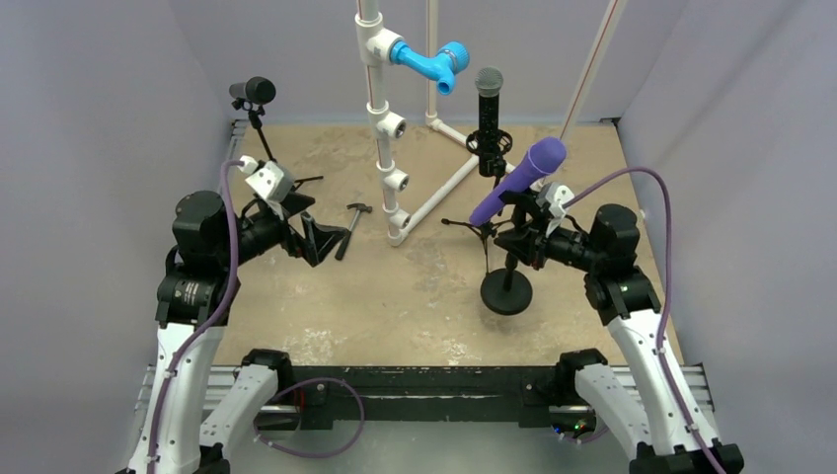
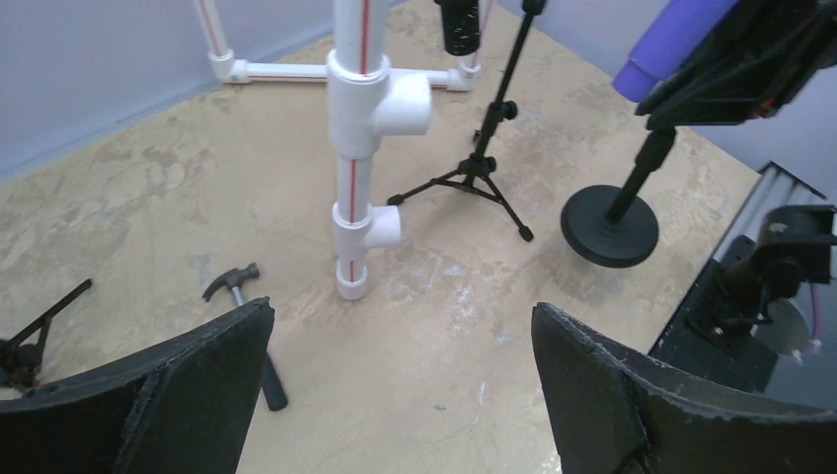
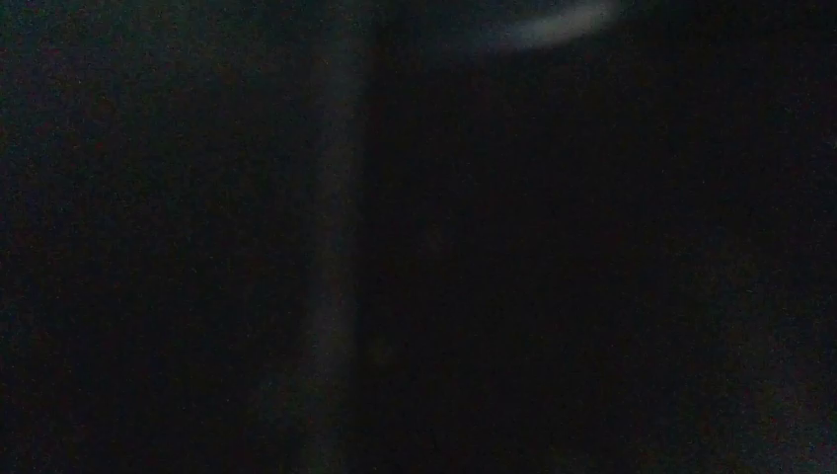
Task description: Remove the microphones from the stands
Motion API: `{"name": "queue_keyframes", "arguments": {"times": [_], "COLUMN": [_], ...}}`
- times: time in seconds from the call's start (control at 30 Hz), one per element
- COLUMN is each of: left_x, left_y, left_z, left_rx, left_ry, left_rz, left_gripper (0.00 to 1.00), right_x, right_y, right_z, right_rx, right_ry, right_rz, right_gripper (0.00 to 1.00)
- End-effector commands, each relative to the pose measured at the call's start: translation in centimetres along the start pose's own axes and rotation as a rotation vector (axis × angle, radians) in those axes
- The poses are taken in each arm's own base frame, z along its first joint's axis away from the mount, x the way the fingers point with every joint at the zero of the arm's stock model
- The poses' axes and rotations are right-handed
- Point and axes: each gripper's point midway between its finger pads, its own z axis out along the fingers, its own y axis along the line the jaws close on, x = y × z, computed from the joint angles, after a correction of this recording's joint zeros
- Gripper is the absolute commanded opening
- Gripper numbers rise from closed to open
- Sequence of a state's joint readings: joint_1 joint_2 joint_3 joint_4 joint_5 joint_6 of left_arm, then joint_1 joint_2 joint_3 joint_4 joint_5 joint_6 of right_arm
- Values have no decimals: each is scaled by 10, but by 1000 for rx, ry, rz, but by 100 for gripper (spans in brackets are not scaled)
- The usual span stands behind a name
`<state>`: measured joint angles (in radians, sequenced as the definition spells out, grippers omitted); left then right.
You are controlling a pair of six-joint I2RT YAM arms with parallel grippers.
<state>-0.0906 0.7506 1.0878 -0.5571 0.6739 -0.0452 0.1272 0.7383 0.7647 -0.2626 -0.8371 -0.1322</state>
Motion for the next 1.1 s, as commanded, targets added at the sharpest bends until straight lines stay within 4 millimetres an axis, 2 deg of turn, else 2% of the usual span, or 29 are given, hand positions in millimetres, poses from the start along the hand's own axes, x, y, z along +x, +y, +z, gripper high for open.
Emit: {"name": "queue_keyframes", "arguments": {"times": [0.0,0.1,0.43,0.6,0.77,0.9,1.07], "left_x": [-20,-18,-21,-23,-18,-8,-6], "left_y": [-31,-40,-47,-54,-55,-53,-53], "left_z": [0,1,8,9,10,12,11], "left_rx": [160,224,284,320,333,330,330], "left_ry": [-44,-32,-19,-27,-25,-11,-7], "left_rz": [87,72,73,126,134,129,127], "left_gripper": [100,100,100,100,100,100,100], "right_x": [-45,-40,-35,-12,11,18,35], "right_y": [24,32,55,69,78,81,81], "right_z": [11,24,77,103,115,120,118], "right_rx": [-126,-194,-329,-359,-384,-361,-343], "right_ry": [-101,-101,-154,-166,-202,-249,-241], "right_rz": [-113,-104,-141,-174,-177,-191,-188], "right_gripper": [0,0,0,0,0,0,0]}}
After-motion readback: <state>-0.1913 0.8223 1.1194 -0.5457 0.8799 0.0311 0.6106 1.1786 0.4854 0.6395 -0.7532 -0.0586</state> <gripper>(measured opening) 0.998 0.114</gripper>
